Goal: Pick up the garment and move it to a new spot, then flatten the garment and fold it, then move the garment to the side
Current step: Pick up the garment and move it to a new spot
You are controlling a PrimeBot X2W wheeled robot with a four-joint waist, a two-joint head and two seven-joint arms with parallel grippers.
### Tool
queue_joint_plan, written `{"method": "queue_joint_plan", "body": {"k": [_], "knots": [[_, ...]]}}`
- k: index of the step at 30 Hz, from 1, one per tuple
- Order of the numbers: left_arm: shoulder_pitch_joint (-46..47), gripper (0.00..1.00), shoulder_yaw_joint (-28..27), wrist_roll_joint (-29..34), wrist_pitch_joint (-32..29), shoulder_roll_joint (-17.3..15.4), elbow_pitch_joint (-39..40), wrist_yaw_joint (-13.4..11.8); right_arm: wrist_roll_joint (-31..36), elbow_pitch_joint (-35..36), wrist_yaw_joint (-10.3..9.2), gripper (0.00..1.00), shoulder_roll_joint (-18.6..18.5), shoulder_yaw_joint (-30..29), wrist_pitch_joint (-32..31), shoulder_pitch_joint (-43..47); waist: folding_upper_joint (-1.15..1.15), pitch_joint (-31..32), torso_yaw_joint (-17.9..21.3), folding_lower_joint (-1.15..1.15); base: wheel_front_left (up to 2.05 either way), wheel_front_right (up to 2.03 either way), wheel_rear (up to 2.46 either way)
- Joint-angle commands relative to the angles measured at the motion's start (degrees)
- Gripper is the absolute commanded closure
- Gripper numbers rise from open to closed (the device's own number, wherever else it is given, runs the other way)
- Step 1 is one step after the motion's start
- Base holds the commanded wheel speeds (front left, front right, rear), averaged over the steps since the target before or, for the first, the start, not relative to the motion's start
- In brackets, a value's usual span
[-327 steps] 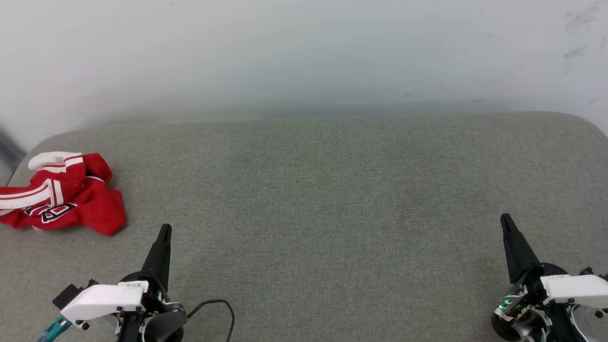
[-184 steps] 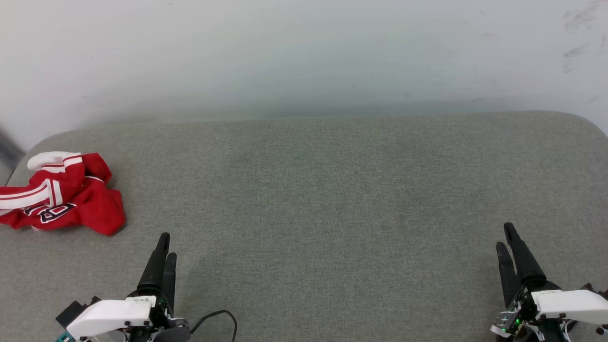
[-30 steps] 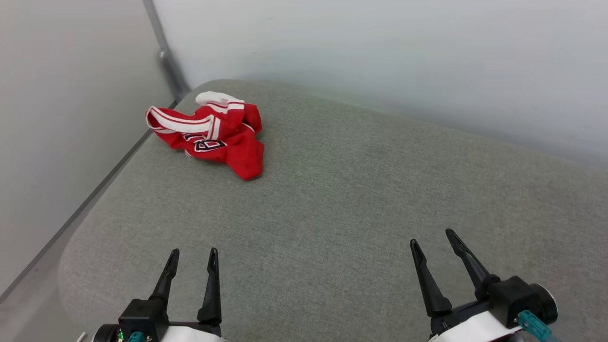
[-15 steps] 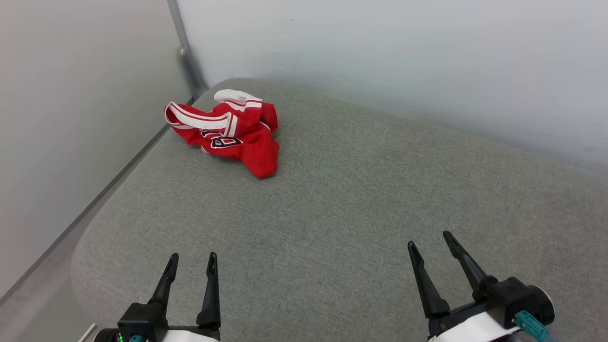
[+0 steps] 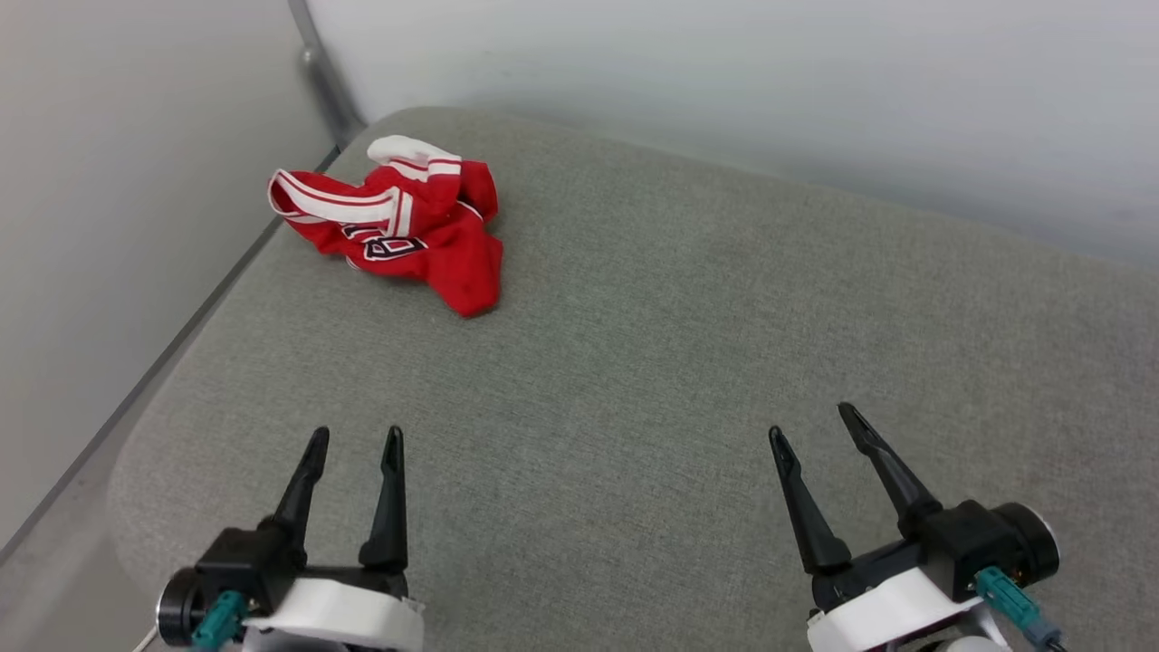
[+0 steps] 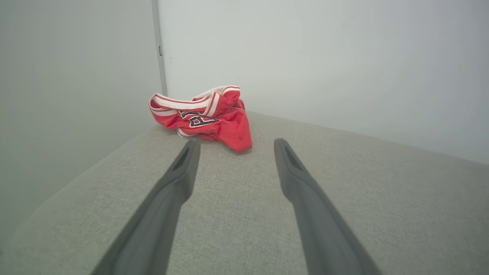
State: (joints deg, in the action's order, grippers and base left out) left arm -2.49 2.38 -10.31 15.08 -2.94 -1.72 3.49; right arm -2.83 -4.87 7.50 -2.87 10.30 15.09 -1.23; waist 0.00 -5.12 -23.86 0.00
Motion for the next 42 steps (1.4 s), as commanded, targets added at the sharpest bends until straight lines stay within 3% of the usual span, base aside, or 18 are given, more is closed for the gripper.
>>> {"method": "queue_joint_plan", "body": {"k": [1,6,10,14,20,24,32,37,38,39,42], "knots": [[2.1,0.0,-0.8,-0.64,0.15,0.05,-0.38,0.77,0.75,0.44,-0.02,0.0,-0.01,-0.12,0.11,-1.1,0.0,-2.78,1.81,0.0,0.0,0.0,0.0],[10.41,0.0,-3.97,-1.91,0.14,-2.51,-5.79,3.33,2.91,2.15,-0.02,0.0,-0.01,0.28,0.11,-3.56,0.0,-8.54,4.85,0.0,0.0,0.0,0.0],[21.03,0.0,-3.09,-5.46,-2.39,-9.43,-13.96,3.88,4.6,4.05,-0.02,0.0,-0.02,0.9,0.11,-5.53,0.0,-13.48,7.08,0.0,0.0,0.0,0.0],[32.09,0.0,2.08,-11.67,-11.83,-19.25,-18.69,3.9,6.11,5.78,-0.02,0.0,-0.04,1.63,0.11,-7.49,0.0,-18.28,9.43,0.0,0.0,0.0,0.0],[44.05,0.0,8.25,-25.34,-31.56,-32.18,-20.45,3.88,6.95,7.76,-0.02,0.0,0.0,2.49,0.11,-9.76,0.0,-24.05,12.89,0.0,0.0,0.0,0.0],[48.4,0.0,9.42,-33.39,-43.97,-37.87,-20.12,3.89,6.84,8.61,-0.02,0.0,-0.01,3.41,0.11,-10.37,0.0,-26.91,14.83,0.0,0.0,0.0,0.0],[54.5,0.0,11.86,-36.0,-56.92,-45.09,-22.08,3.89,5.47,10.73,-0.02,0.0,-0.01,4.53,0.11,-11.99,0.0,-32.6,18.92,0.0,0.0,0.0,0.0],[54.23,0.0,14.0,-35.44,-59.0,-45.4,-25.02,3.9,5.69,10.55,-0.03,0.0,-0.06,3.81,0.07,-11.99,0.0,-33.77,19.69,0.0,0.0,0.0,0.0],[53.85,0.27,14.51,-35.58,-59.28,-45.22,-25.61,3.9,5.72,10.51,-0.03,0.0,-0.08,3.74,0.06,-12.04,0.0,-33.85,19.73,0.0,0.0,0.0,0.0],[53.56,1.0,14.75,-36.19,-59.46,-44.85,-26.23,3.9,5.76,10.48,-0.04,0.0,-0.1,3.66,0.06,-12.05,0.0,-33.88,19.75,0.0,0.0,0.0,0.0],[52.78,1.0,15.57,-37.56,-59.32,-44.02,-27.11,3.9,5.87,10.13,-0.04,0.0,-0.12,3.33,0.05,-12.19,0.0,-33.58,19.56,0.0,0.0,0.0,0.0]]}}
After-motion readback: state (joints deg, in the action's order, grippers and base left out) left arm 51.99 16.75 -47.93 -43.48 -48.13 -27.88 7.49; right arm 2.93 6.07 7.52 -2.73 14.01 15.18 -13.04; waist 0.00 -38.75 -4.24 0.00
